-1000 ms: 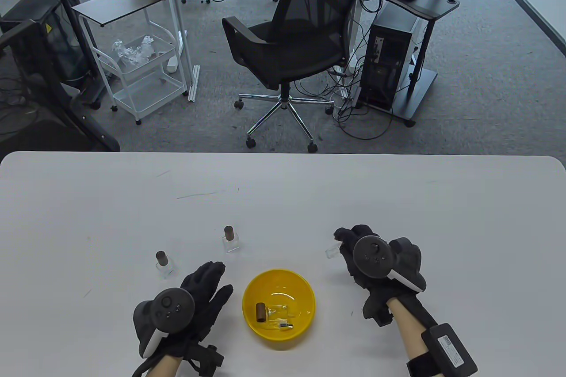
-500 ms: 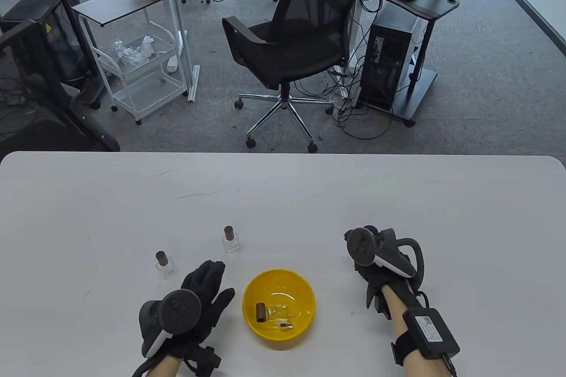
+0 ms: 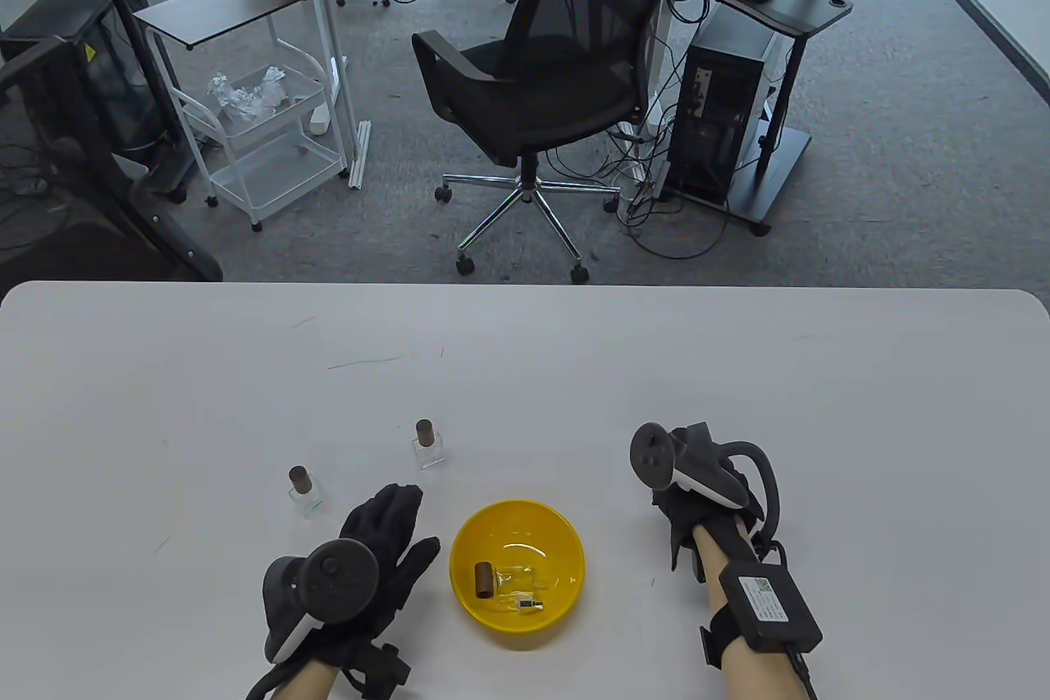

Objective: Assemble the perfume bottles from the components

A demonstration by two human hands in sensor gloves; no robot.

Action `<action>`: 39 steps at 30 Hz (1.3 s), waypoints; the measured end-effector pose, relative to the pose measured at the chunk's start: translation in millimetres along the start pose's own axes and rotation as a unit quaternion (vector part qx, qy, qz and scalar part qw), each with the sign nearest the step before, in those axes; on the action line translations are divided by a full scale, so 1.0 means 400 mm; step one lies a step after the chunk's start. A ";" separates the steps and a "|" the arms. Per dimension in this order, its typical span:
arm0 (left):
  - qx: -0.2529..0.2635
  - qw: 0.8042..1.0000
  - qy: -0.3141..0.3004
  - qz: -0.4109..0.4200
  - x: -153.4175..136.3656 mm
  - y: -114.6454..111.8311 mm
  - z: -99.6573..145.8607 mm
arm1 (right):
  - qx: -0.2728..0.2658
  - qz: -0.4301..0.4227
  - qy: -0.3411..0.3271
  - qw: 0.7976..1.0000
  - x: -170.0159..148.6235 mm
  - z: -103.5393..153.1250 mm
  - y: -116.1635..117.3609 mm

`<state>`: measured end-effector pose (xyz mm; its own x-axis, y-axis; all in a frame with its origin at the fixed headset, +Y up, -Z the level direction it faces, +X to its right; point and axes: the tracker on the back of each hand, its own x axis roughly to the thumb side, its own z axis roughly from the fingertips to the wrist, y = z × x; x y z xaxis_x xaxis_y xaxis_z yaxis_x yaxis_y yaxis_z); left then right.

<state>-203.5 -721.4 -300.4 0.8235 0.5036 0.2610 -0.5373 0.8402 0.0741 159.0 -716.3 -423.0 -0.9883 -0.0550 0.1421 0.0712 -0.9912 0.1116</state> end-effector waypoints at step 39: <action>-0.011 0.999 -0.001 -0.034 -0.007 -0.004 -0.001 | -0.014 -0.018 -0.296 0.955 0.370 0.175 0.015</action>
<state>-204.8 -723.9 -301.8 0.8581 0.4441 0.2578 -0.4752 0.8770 0.0713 22.5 -722.1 -332.3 -0.7398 0.0486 0.6711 0.0269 -0.9945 0.1017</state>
